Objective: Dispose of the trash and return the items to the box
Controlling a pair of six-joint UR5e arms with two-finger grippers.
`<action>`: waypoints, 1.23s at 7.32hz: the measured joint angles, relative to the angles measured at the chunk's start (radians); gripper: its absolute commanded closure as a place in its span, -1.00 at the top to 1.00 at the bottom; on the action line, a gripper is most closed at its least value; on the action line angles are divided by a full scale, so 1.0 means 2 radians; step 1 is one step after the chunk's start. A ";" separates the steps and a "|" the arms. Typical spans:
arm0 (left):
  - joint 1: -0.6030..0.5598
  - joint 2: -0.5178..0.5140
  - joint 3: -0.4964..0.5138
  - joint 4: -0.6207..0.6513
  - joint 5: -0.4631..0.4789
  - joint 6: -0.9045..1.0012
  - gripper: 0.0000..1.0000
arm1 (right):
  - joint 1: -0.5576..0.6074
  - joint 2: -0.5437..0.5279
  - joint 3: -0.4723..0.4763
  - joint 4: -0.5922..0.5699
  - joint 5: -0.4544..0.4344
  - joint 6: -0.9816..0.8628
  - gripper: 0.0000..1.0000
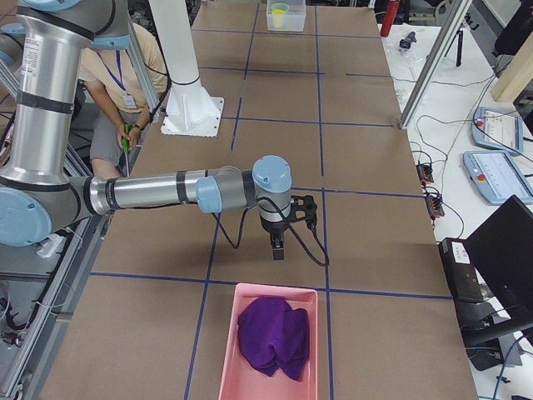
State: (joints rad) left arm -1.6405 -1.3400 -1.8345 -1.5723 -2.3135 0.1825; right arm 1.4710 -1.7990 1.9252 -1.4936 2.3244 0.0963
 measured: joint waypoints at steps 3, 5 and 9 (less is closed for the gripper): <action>0.000 0.000 0.001 0.000 0.001 0.000 1.00 | 0.000 0.000 0.000 0.008 0.001 0.000 1.00; 0.000 0.000 0.001 0.000 0.002 -0.001 1.00 | 0.000 0.000 0.000 0.008 0.001 0.000 1.00; -0.001 -0.001 0.002 -0.001 0.002 -0.001 1.00 | 0.000 0.000 -0.003 0.008 -0.003 -0.001 1.00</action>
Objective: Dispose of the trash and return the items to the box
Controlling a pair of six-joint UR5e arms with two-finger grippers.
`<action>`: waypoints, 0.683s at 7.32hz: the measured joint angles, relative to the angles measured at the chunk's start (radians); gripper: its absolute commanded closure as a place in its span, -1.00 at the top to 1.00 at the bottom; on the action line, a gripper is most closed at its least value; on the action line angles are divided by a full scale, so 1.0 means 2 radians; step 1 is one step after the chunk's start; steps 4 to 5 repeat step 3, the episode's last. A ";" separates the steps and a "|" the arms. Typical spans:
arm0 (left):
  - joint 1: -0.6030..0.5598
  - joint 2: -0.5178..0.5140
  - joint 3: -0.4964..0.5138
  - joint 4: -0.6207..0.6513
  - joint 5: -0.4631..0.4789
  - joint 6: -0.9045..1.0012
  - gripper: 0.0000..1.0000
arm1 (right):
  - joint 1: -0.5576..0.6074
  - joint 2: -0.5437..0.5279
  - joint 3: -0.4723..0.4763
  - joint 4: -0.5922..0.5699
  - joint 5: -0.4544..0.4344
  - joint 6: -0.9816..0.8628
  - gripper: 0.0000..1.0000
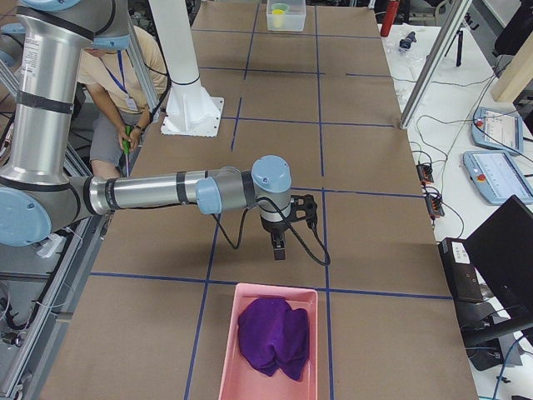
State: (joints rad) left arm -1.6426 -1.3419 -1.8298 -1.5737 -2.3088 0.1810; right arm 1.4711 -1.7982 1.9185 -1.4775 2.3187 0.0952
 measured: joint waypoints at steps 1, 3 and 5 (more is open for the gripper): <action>0.000 0.000 -0.001 0.000 0.000 0.000 1.00 | 0.000 0.000 -0.001 0.000 0.000 0.000 1.00; 0.000 -0.002 -0.001 0.000 0.000 0.000 1.00 | 0.000 -0.001 -0.004 0.000 0.000 0.000 1.00; 0.000 -0.002 -0.001 0.000 0.000 0.000 1.00 | 0.000 -0.001 -0.004 0.000 0.000 0.000 1.00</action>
